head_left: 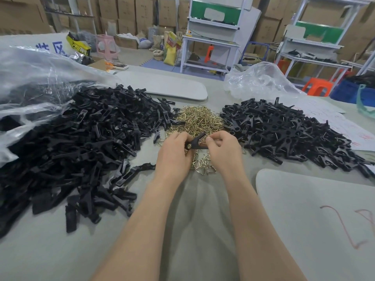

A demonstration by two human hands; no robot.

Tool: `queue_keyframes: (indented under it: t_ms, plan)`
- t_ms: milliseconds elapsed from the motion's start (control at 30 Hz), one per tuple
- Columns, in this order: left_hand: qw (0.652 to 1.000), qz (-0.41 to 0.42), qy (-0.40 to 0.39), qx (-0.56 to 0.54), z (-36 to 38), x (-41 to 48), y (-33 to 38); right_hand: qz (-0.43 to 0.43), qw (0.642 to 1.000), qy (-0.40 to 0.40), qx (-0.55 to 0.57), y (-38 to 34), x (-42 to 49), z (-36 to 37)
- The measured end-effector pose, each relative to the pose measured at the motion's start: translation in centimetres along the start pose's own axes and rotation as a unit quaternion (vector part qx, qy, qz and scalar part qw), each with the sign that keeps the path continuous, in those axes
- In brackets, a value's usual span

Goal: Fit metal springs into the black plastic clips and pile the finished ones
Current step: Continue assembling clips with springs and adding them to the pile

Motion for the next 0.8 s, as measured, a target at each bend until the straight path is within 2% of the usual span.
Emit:
queue_keyframes:
  t_ms: [233,400,467,500,533,600,667,733,800]
  plan:
    - [1.0,0.026,0.001,0.002,0.0,0.1,0.1,-0.011,0.998,-0.006,-0.065,0.3,0.1,-0.5]
    - [0.999,0.035,-0.008,0.003,-0.1,0.0,0.0,-0.017,0.998,-0.033,-0.05,-0.1,-0.1,-0.2]
    - [0.999,0.039,-0.024,-0.007,-0.3,0.0,0.0,0.018,0.998,-0.062,0.002,0.0,0.0,-0.5]
    - [0.998,0.038,-0.036,-0.022,-0.4,0.1,-0.1,0.057,0.991,-0.092,0.075,0.2,0.1,-0.7]
    - [0.997,0.034,-0.05,-0.047,-0.5,0.1,-0.1,0.107,0.969,-0.137,0.173,0.6,0.1,-0.8]
    - [0.991,0.023,-0.075,-0.106,-0.8,0.2,0.1,0.198,0.881,-0.223,0.367,1.1,-0.2,-1.0]
    - [0.986,0.024,-0.091,-0.138,-0.9,0.1,0.3,0.238,0.819,-0.267,0.449,1.8,-0.5,-1.2]
    - [0.984,0.041,-0.102,-0.143,-1.0,0.0,0.6,0.248,0.798,-0.288,0.467,2.3,-0.6,-1.2]
    - [0.982,0.057,-0.105,-0.144,-1.1,-0.1,0.9,0.255,0.792,-0.3,0.466,2.4,-0.8,-1.0]
Point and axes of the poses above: each hand's wrist, its own x-axis towards the middle knuckle, its own z-axis out of the palm, y = z × x, the point moved 3 cm from there along x, towards the middle knuckle, and after that the axes turned 3 degrees about -z, right-handed, at the moved point
